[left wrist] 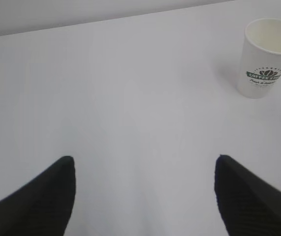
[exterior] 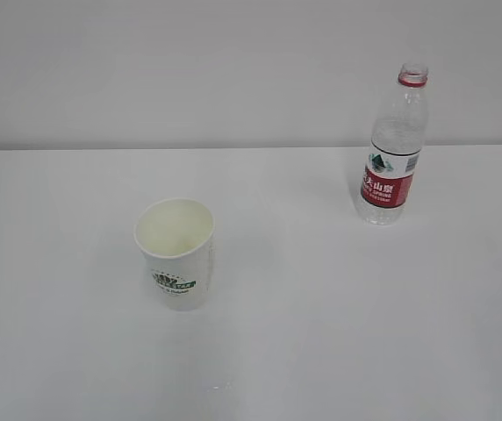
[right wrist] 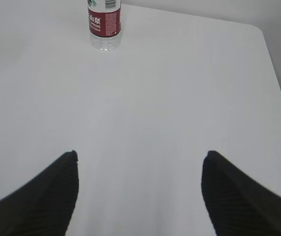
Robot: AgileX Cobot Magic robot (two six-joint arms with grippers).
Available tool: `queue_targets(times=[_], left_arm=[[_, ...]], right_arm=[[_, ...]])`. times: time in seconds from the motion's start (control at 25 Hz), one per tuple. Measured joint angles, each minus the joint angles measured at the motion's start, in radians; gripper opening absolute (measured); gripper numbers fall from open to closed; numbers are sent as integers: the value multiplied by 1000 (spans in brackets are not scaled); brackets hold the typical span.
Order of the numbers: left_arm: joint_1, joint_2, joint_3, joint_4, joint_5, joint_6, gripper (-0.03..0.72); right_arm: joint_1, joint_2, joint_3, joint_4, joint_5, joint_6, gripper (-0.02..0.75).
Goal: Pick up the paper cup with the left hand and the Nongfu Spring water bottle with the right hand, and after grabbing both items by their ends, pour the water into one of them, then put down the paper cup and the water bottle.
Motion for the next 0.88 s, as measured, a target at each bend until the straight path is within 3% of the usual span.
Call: queue_targets(times=[0.88], left_arm=[[0, 0, 0, 0, 0, 0, 605]], right_arm=[[0, 0, 0, 0, 0, 0, 587]])
